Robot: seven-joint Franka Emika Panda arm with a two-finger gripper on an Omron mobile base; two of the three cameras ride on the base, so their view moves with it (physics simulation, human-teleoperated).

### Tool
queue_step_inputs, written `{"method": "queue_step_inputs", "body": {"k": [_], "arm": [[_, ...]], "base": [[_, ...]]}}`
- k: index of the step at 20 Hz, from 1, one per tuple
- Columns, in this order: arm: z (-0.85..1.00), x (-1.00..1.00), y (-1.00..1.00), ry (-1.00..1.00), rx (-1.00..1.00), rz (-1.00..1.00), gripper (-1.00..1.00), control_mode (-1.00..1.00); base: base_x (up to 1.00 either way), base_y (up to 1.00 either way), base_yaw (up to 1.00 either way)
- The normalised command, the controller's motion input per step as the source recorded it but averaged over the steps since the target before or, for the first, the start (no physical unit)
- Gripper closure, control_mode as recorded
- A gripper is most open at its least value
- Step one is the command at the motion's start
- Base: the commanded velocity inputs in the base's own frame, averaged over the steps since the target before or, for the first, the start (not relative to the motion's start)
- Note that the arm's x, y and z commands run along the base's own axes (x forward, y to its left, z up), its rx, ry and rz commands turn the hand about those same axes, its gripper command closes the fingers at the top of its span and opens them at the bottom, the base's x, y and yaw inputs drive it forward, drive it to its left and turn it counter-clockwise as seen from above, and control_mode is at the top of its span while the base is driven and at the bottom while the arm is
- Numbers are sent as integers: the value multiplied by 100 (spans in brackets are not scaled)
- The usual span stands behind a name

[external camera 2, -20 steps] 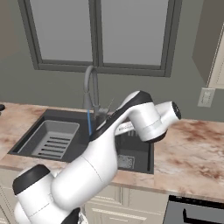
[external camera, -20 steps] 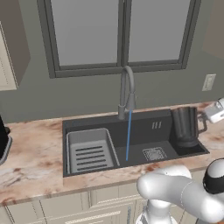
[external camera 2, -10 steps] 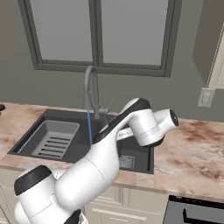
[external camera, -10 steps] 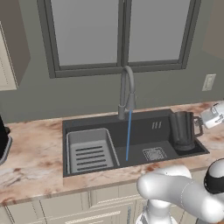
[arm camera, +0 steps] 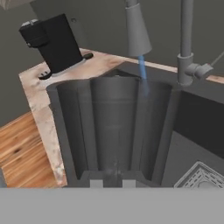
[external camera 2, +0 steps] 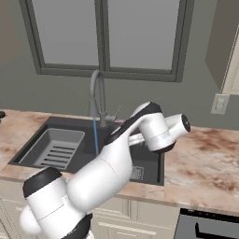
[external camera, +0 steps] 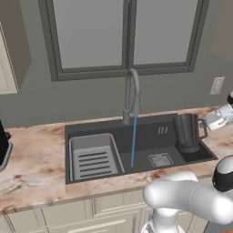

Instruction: Turn on the sink faucet and place the jug under the water for a few seconds to fill it up.

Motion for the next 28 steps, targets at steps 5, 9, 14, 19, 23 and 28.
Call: {"method": "queue_step_inputs", "body": {"k": [5, 9, 14, 19, 23, 28], "arm": [[-5, 39, 0, 0, 0, 0, 100, -100], [-6, 42, 0, 0, 0, 0, 100, -100], [-17, 37, 0, 0, 0, 0, 100, -100], [-30, 30, 0, 0, -1, 0, 100, -100], [-22, 30, 0, 0, 0, 0, 100, -100], [-9, 32, 9, -1, -2, 0, 100, -100]], "base": [[0, 0, 0], [0, 0, 0], [0, 0, 0], [0, 0, 0], [0, 0, 0], [0, 0, 0]]}}
